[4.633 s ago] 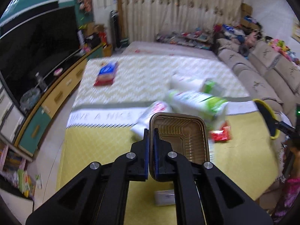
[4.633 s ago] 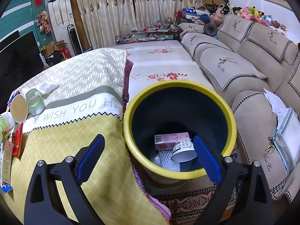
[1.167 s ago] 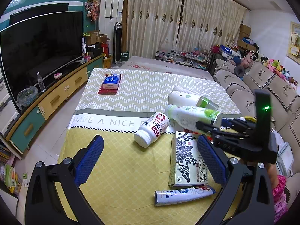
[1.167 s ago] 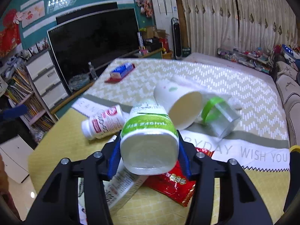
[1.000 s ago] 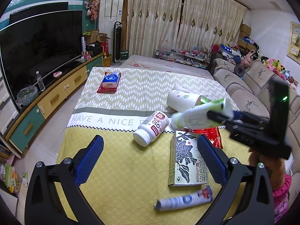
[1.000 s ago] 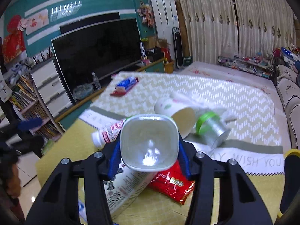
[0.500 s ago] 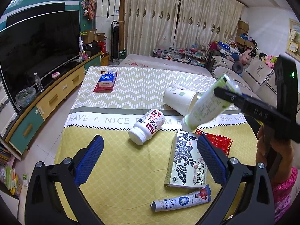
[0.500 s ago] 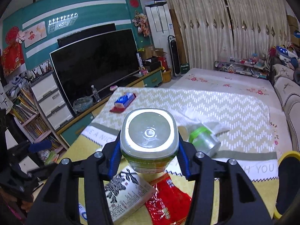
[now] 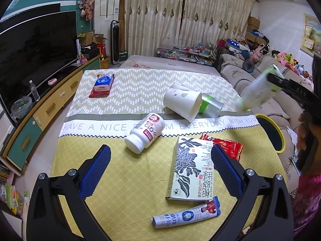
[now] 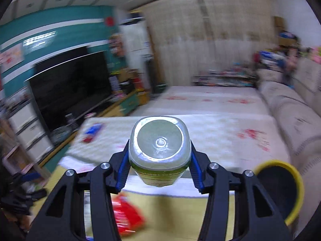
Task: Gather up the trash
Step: 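Carry the clear cup over the yellow bin and open the right gripper, then grasp the white flower-print box with the left gripper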
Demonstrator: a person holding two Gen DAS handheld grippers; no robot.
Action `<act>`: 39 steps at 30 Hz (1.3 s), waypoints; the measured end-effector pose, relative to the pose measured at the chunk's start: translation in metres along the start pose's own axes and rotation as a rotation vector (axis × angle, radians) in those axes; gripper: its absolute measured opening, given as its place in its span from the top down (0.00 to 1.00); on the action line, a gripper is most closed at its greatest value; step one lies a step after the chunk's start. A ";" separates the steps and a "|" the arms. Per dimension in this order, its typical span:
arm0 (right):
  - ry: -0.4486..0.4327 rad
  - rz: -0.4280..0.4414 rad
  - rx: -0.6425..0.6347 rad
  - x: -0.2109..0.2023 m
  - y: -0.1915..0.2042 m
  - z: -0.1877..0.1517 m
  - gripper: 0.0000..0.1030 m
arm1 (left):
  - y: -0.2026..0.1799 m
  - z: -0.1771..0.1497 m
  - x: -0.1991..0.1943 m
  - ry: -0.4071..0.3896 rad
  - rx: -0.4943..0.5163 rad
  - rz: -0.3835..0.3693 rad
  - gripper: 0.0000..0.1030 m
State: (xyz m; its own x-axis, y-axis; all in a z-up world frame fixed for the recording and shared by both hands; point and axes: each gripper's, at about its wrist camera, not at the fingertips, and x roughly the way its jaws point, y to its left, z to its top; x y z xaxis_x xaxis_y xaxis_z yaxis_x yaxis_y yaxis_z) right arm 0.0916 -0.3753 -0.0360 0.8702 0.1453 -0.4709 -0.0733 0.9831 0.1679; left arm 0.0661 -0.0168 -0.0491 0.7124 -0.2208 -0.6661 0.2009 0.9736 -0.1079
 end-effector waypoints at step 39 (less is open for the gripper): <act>0.236 -0.480 0.234 0.032 -0.200 -0.109 0.34 | -0.058 -0.028 0.084 0.241 0.138 -0.050 0.05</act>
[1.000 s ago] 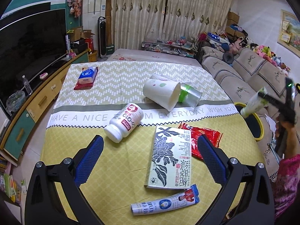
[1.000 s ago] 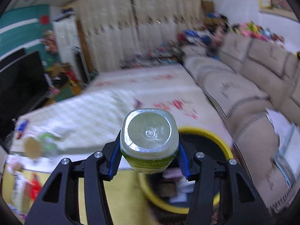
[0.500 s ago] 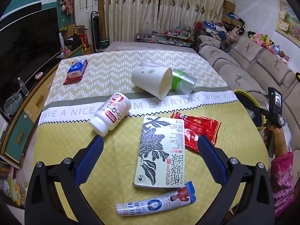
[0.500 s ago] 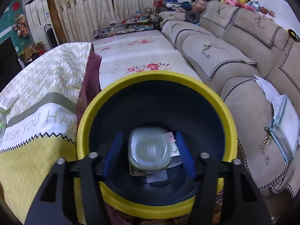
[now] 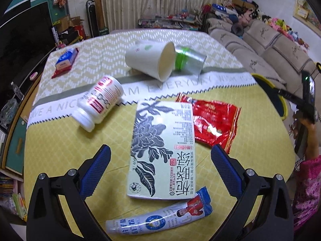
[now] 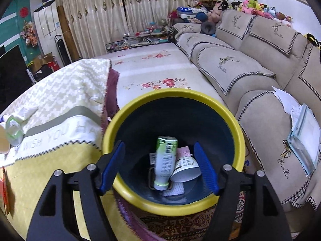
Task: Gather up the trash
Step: 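Grasp the white flower-print box with the left gripper, then carry the flower-print box over the yellow bin and release it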
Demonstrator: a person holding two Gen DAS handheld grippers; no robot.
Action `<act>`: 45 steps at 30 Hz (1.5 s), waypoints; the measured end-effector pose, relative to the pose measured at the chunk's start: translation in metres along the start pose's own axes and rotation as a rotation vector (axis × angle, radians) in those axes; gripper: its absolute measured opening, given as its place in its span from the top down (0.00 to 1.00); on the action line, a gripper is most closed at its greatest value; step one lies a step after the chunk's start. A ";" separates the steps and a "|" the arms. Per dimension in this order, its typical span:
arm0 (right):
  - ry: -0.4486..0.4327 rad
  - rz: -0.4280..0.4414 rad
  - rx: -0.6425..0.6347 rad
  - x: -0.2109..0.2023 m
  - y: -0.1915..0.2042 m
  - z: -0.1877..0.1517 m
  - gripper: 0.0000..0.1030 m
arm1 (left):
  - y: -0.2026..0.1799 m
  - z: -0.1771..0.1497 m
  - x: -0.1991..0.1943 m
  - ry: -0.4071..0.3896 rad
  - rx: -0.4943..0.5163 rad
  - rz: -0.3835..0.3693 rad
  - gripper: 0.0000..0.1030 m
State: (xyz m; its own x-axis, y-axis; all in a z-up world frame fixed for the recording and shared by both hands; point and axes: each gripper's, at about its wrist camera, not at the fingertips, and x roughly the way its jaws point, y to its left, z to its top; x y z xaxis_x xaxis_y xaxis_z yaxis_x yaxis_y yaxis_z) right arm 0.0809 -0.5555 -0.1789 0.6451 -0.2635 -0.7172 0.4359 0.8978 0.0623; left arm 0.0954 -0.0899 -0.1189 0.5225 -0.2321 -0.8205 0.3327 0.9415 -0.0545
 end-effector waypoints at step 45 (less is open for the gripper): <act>-0.063 0.066 0.013 -0.042 -0.006 -0.007 0.32 | -0.057 0.047 -0.031 -0.076 0.151 -0.018 0.31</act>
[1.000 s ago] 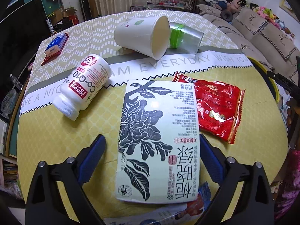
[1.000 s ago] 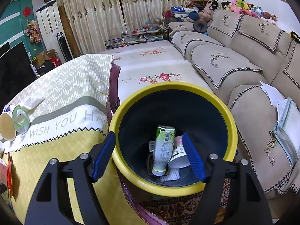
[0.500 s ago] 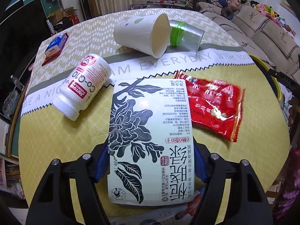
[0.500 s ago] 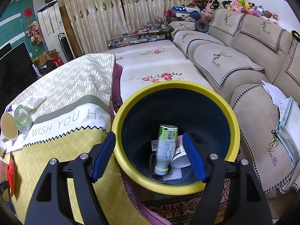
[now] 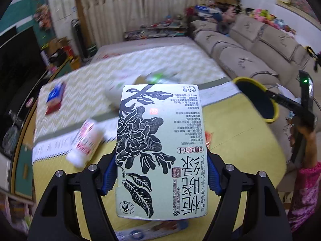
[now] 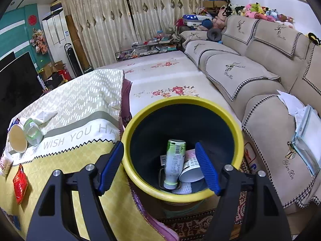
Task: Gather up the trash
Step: 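Carry the flower-print box over the yellow bin and release it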
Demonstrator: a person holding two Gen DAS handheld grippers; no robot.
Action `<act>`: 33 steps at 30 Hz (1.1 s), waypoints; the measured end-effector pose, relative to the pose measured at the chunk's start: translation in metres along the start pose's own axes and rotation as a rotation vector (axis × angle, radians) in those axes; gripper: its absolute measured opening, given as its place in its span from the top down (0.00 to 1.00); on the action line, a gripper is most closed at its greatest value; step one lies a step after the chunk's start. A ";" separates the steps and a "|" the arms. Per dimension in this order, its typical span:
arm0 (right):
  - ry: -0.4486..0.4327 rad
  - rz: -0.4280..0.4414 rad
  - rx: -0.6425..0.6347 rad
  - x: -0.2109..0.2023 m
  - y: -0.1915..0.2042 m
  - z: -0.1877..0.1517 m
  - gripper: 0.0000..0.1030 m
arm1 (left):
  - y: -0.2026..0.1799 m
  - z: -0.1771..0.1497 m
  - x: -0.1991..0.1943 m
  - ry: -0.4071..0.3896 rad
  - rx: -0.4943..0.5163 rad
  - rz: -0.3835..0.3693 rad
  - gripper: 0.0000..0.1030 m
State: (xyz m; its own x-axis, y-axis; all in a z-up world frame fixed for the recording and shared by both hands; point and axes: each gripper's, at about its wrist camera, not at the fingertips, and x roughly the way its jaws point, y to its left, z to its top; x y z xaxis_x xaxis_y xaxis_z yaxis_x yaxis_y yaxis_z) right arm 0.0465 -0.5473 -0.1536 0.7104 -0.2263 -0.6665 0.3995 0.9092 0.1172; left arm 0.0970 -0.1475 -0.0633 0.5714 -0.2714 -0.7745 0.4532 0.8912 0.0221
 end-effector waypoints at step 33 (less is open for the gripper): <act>-0.041 -0.137 0.190 -0.047 -0.142 -0.026 0.29 | -0.303 0.152 0.179 0.084 0.295 -0.258 0.19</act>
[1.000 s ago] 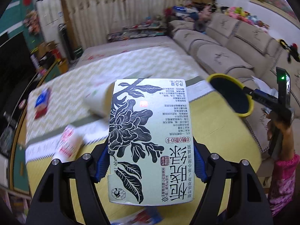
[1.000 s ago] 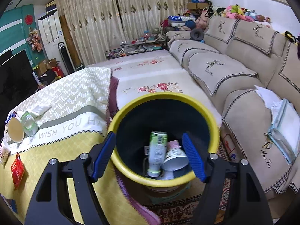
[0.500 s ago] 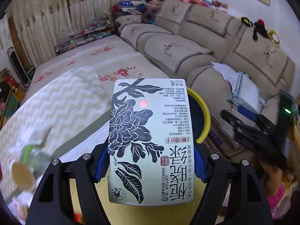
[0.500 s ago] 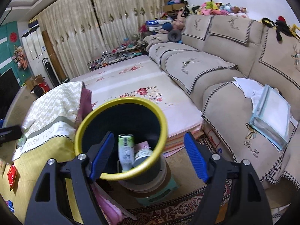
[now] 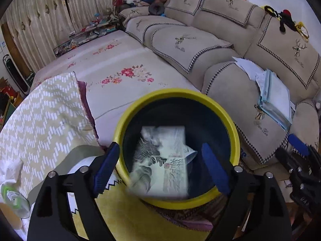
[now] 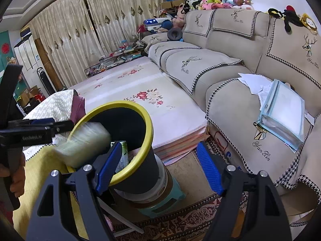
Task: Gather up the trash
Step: 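Carry the flower-print box over the yellow bin and release it, then grasp the red snack bag on the table with the right gripper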
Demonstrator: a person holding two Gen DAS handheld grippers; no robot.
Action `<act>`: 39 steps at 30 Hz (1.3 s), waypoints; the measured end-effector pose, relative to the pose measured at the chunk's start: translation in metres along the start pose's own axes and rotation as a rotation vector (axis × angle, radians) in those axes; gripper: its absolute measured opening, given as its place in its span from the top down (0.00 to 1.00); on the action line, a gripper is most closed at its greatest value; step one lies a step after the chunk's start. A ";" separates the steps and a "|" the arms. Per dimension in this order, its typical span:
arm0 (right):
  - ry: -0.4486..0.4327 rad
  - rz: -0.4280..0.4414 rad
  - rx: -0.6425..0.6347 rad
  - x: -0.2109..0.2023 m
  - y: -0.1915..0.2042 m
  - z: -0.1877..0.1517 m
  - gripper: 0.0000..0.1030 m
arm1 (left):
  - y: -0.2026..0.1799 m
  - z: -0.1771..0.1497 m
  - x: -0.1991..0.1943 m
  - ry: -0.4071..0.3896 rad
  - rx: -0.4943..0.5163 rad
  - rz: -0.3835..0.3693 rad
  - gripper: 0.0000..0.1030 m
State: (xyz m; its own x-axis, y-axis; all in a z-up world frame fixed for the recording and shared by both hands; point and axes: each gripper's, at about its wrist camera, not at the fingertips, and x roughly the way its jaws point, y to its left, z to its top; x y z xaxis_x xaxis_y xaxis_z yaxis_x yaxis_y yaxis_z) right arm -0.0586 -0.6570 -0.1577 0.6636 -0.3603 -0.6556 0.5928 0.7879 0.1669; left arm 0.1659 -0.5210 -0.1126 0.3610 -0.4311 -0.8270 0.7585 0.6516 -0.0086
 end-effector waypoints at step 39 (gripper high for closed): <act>0.187 0.491 -0.564 -0.040 0.346 -0.093 0.27 | 0.266 -0.351 -0.319 -0.292 -0.644 0.350 0.05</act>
State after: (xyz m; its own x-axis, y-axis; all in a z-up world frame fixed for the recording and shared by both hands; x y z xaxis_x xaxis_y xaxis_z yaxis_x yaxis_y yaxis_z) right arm 0.0774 -0.3237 -0.1419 0.6726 0.1470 -0.7253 -0.1054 0.9891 0.1026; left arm 0.0621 0.0091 -0.0486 0.7162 -0.2227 -0.6615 0.1432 0.9745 -0.1730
